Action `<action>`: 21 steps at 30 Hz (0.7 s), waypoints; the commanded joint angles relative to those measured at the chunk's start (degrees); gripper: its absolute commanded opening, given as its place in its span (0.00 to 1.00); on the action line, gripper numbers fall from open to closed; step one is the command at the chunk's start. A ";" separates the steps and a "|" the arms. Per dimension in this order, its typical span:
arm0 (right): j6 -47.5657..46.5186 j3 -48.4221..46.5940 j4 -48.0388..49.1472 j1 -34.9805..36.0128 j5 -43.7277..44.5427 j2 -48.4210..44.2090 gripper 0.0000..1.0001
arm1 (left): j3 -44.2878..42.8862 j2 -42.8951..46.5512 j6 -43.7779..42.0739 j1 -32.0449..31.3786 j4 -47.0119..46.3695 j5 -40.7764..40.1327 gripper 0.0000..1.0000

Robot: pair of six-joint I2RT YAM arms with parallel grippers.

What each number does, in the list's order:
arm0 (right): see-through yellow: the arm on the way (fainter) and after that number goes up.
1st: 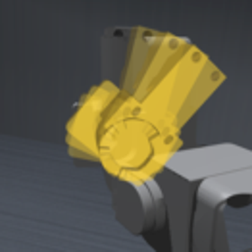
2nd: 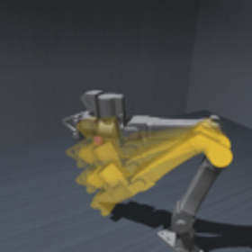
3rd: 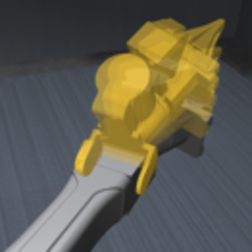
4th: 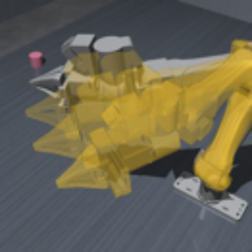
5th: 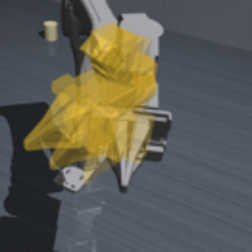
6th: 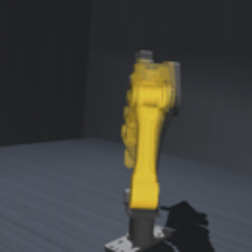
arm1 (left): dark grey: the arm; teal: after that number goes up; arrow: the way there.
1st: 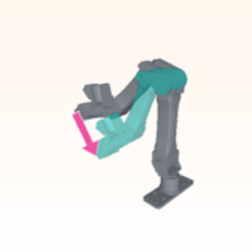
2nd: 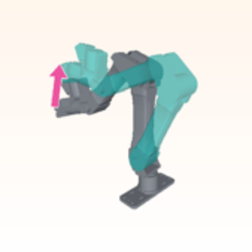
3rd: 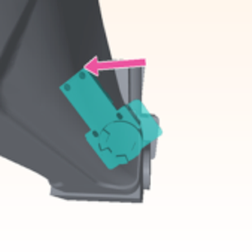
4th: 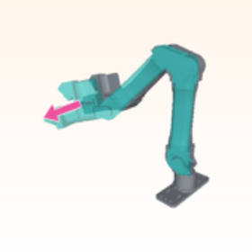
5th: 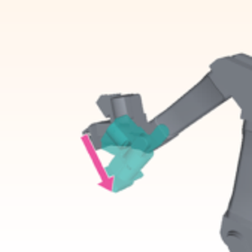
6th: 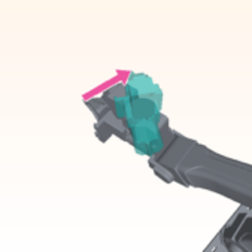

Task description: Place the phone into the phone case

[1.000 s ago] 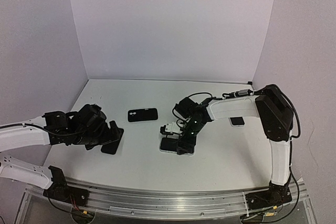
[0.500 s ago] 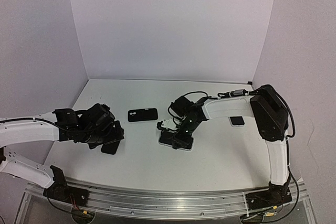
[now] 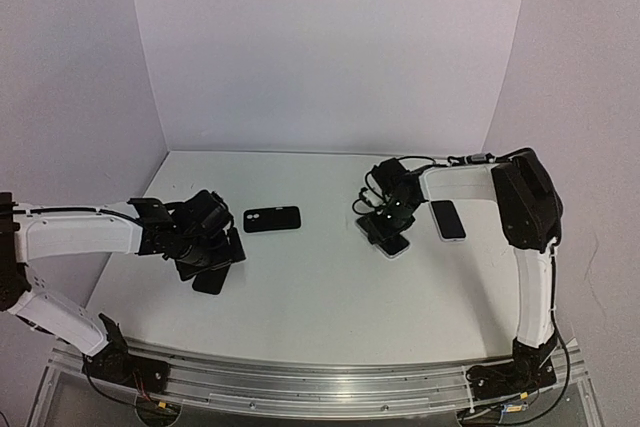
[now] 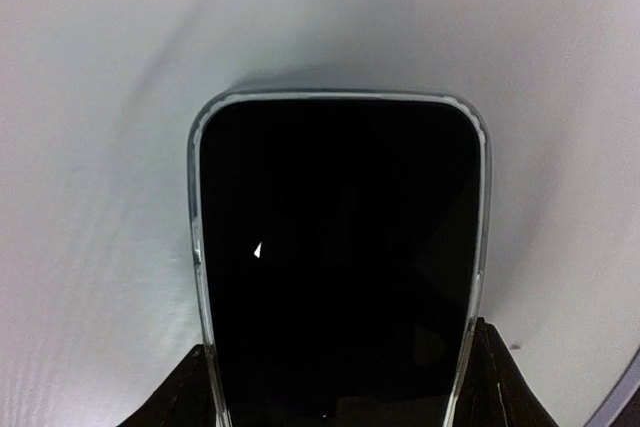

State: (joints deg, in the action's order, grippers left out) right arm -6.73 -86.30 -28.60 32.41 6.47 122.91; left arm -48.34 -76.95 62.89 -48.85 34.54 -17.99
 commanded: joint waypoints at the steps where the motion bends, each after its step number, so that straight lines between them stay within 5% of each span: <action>1: 10.26 -0.47 -3.13 -7.09 9.95 3.06 0.57 | -1.17 -0.77 -2.85 5.10 -3.46 5.56 1.00; 11: 23.70 -1.46 -3.88 -10.41 15.04 3.75 0.59 | -3.66 -3.22 -4.18 11.50 -0.31 6.58 1.00; 21: 23.13 -2.84 -4.18 -10.31 6.28 -1.57 0.86 | -1.68 -5.74 -10.76 19.01 -6.31 13.92 1.00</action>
State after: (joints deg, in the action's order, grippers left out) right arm 16.26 -87.82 -29.63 21.89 16.36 123.85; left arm -49.54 -81.50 56.45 -32.55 32.31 -8.18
